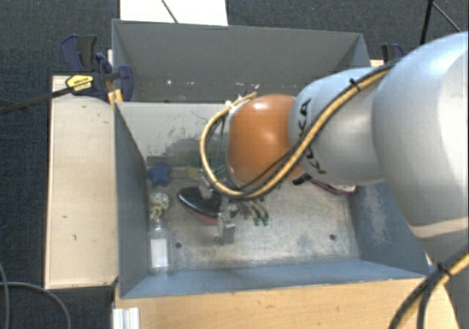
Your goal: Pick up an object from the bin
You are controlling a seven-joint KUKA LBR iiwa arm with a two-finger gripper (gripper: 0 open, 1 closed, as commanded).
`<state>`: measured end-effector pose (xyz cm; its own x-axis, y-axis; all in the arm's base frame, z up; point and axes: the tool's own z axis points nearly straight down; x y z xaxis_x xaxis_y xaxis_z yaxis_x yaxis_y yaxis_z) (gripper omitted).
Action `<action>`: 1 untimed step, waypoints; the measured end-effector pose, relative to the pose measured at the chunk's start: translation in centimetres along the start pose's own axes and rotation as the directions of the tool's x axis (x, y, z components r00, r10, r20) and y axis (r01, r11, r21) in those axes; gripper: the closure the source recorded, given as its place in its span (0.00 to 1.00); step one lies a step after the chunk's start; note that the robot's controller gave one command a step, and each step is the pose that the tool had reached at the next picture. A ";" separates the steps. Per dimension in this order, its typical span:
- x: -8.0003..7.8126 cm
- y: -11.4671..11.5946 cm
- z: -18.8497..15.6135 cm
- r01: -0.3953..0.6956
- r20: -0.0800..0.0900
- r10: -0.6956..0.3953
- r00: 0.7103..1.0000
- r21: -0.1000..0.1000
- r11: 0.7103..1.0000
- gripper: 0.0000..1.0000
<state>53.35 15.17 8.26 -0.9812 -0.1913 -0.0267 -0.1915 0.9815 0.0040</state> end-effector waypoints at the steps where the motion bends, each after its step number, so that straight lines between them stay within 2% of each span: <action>1: -0.1 0.3 -0.2 -0.002 0.002 0.002 1.000 -0.002 1.000 1.00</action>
Offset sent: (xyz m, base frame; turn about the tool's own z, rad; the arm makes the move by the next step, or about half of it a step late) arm 0.0000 0.0000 0.0000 0.0000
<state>53.39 15.46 8.50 -0.9815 -0.1891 -0.0283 -0.1894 0.9819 0.0058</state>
